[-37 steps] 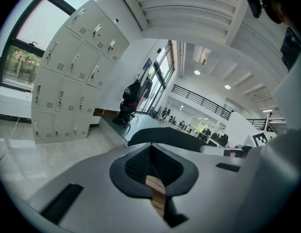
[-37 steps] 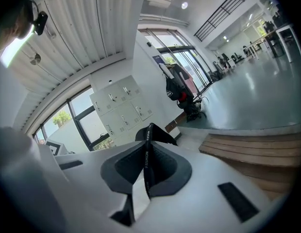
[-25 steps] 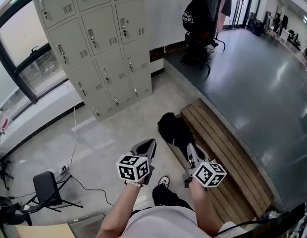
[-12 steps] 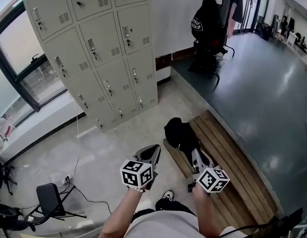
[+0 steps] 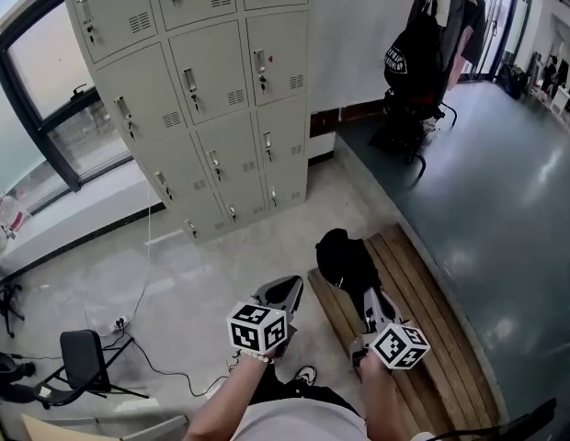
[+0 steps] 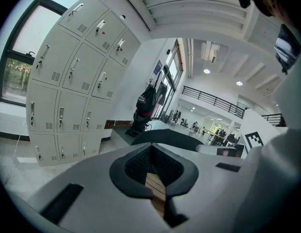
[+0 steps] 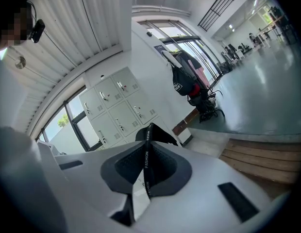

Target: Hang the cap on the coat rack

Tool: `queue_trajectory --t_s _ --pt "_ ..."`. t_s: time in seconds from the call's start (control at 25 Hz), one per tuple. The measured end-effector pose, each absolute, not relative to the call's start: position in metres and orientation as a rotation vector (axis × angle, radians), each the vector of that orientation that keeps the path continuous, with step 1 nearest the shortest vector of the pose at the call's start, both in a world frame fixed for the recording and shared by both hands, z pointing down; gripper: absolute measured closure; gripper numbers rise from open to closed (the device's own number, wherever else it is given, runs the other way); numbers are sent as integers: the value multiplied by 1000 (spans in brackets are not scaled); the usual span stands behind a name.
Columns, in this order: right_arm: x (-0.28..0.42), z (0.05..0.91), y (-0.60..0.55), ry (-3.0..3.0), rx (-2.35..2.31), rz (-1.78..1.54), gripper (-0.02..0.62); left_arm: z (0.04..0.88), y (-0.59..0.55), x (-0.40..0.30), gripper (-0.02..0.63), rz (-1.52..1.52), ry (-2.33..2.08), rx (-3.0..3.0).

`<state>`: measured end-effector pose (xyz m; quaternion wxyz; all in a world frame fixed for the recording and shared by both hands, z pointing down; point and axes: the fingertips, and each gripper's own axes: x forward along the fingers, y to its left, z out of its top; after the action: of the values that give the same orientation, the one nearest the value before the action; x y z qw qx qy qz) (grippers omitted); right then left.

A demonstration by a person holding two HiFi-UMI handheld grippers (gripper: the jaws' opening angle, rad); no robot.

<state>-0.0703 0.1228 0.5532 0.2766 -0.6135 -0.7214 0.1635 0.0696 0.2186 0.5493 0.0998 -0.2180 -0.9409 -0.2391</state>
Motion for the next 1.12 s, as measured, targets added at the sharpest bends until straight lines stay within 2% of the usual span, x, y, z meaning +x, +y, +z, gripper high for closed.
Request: queue_trajectory --t_s 0.64,1.12 --pt "-99 550 198 -2043 -1544 504 578 552 322 25 601 -687 -2803 -492" --pt "-123 535 303 -2154 -1442 552 578 541 436 -2 601 -673 -2819 -356"
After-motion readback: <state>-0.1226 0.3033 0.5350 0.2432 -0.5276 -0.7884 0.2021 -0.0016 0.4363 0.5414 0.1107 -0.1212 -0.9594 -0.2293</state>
